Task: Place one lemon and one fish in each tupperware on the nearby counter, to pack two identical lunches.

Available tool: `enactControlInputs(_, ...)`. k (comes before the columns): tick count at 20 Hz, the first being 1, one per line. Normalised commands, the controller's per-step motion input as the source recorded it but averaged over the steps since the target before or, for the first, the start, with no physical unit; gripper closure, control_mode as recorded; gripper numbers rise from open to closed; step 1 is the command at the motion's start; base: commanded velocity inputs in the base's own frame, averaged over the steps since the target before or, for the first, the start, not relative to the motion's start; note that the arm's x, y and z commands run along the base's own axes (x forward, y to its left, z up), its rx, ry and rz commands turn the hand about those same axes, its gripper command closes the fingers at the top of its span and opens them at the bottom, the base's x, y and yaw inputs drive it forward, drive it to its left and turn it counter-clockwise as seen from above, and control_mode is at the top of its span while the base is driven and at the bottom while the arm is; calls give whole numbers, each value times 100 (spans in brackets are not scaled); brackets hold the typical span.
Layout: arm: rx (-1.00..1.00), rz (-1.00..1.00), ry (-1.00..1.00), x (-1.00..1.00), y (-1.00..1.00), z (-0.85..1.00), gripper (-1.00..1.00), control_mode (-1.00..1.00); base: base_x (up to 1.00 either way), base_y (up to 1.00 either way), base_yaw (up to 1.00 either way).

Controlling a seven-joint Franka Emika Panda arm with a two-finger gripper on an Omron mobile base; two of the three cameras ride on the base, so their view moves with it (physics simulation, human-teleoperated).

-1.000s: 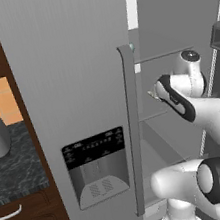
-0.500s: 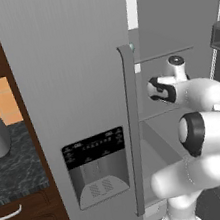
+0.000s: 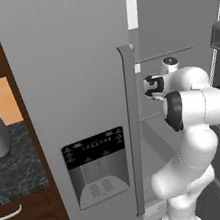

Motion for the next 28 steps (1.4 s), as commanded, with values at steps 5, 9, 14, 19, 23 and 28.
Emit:
enactControlInputs(5, -2, 0, 0, 39, 0, -54, -100, -100, 0, 0, 0)
enactControlInputs(9, 0, 0, 0, 14, -1, -46, 100, -100, 0, 0, 0)
enactControlInputs(14, 0, 0, -1, 1, -6, -36, 100, -100, 0, 0, 0)
enactControlInputs(19, 0, 0, -4, -10, 0, -11, 100, -100, 0, 0, 0)
enactControlInputs(23, 8, 0, -7, -100, 2, 17, 100, -100, 0, 0, 0)
enactControlInputs(28, 0, 0, -2, -100, 26, 93, 100, -100, 0, 0, 0)
